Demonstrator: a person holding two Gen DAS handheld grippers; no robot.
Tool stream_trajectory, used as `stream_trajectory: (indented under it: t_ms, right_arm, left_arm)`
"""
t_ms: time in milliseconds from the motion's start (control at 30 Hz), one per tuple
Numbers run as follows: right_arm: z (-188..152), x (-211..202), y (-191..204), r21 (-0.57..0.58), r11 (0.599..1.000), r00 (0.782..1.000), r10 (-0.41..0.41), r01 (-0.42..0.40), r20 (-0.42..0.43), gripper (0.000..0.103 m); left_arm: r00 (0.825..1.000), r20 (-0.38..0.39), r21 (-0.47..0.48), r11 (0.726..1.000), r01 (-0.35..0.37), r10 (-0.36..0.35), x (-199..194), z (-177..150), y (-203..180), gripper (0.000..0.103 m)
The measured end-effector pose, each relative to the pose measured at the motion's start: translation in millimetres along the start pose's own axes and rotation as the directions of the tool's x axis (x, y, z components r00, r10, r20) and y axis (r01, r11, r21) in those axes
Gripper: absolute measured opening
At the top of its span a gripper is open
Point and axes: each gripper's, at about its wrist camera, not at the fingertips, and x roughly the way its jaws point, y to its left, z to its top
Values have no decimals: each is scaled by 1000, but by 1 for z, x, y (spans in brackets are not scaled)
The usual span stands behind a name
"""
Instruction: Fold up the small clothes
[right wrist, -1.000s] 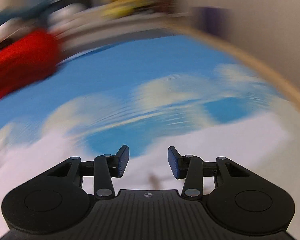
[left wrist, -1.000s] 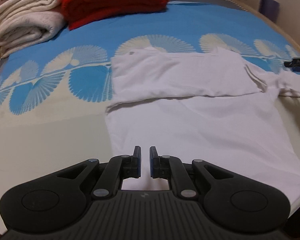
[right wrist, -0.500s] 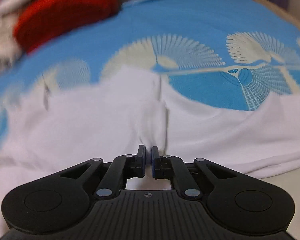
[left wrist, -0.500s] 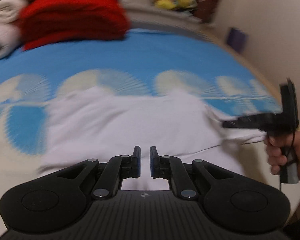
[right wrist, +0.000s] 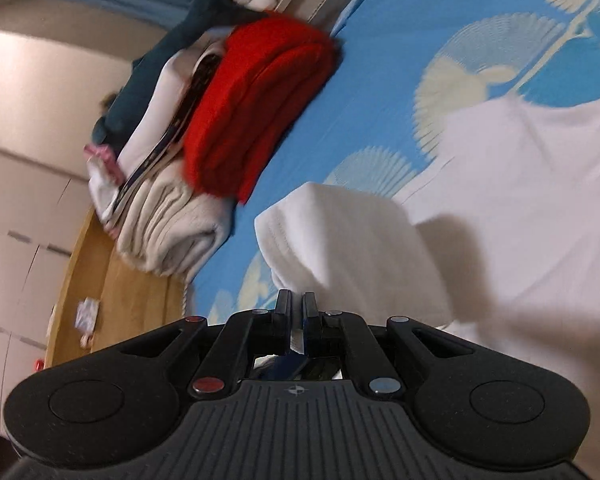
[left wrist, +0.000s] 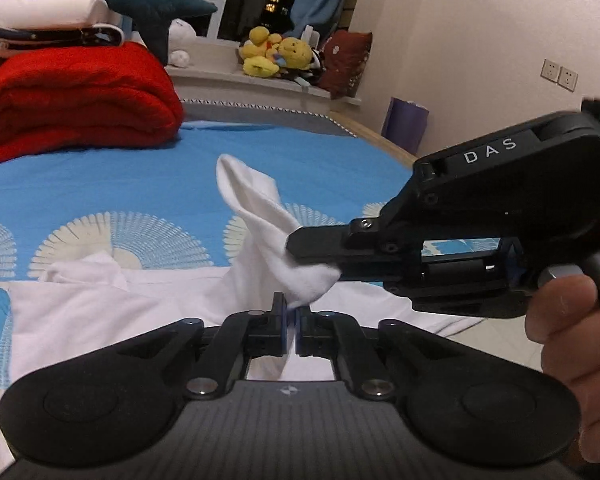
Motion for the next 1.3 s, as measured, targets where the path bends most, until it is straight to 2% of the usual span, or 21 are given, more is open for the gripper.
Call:
stream_trajectory:
  t_ms: [100,167,200,267,300,333,367,400,433,467,500,533,600,700,800,900,1067,1100,1167,1233,1300]
  right_arm:
    - [-3,7,20,-134,988,997,-81,81,10,9]
    - [-3,9,26,-205,958,979,-189,202,81,29]
    - [-3,10,25,-221,944,968,-228,247,109,34]
    - [1,15,21,-228,917,943,-307,328,127,36]
    - [3,20,18,-228,905,933,-341,359,116,36]
    - [4,21,13,-229,890,919,-380,394,103,36]
    - [4,24,10,-228,877,906,-411,422,99,36]
    - [4,26,5,-225,856,885,-455,464,94,36]
    - [5,27,0,-224,838,866,-492,498,86,36]
    - [6,29,-4,-221,823,851,-520,523,78,36]
    - [6,28,-10,-212,811,836,-544,545,69,36]
    - [3,27,-17,-200,805,827,-558,559,62,36]
    - [2,26,-27,-167,799,815,-578,578,54,36]
    - [6,18,-37,-122,791,800,-597,600,61,36]
    - [10,10,-44,-70,788,791,-607,611,76,36]
    - [15,3,-57,-24,773,772,-630,634,79,38]
    - [20,3,-92,25,726,725,-688,688,38,39]
    - [19,5,-98,25,719,718,-695,695,24,39]
    - [19,10,-112,22,705,705,-709,709,-12,39]
    - [19,12,-123,26,700,700,-713,714,-27,38]
    - [20,14,-126,14,709,709,-704,705,-28,38]
  left_arm:
    - [995,-28,38,995,-97,98,-7,2,22,3]
    - [981,-73,2,984,-178,177,-14,4,56,3]
    - [966,-105,-21,971,-238,235,-18,6,80,3]
    - [909,-175,-71,916,-396,379,-35,7,141,3]
    - [842,-213,-120,842,-526,496,-52,5,185,3]
    - [730,-269,-173,714,-678,628,-70,0,226,9]
    - [587,-328,-196,554,-809,740,-88,-6,257,14]
    - [387,-375,-179,343,-922,843,-109,-13,285,17]
    - [217,-389,-152,170,-974,895,-129,-18,303,18]
    - [174,-388,-167,117,-979,905,-143,-20,311,18]
    - [215,-380,-224,136,-965,900,-153,-19,313,18]
    - [280,-366,-270,187,-944,887,-155,-17,309,18]
    - [445,-317,-306,354,-884,838,-137,-15,292,21]
    - [660,-280,-278,599,-751,697,-99,-16,258,30]
    - [785,-272,-273,738,-617,556,-67,-25,231,33]
    - [828,-280,-236,801,-550,487,-40,-40,209,33]
    - [849,-303,-191,846,-498,432,7,-61,207,33]
    - [844,-311,-160,851,-500,437,13,-68,207,32]
    - [788,-369,-63,833,-550,492,30,-86,218,25]
    - [779,-378,-58,827,-559,500,23,-88,220,24]
    - [749,-421,-57,809,-585,512,18,-83,220,25]
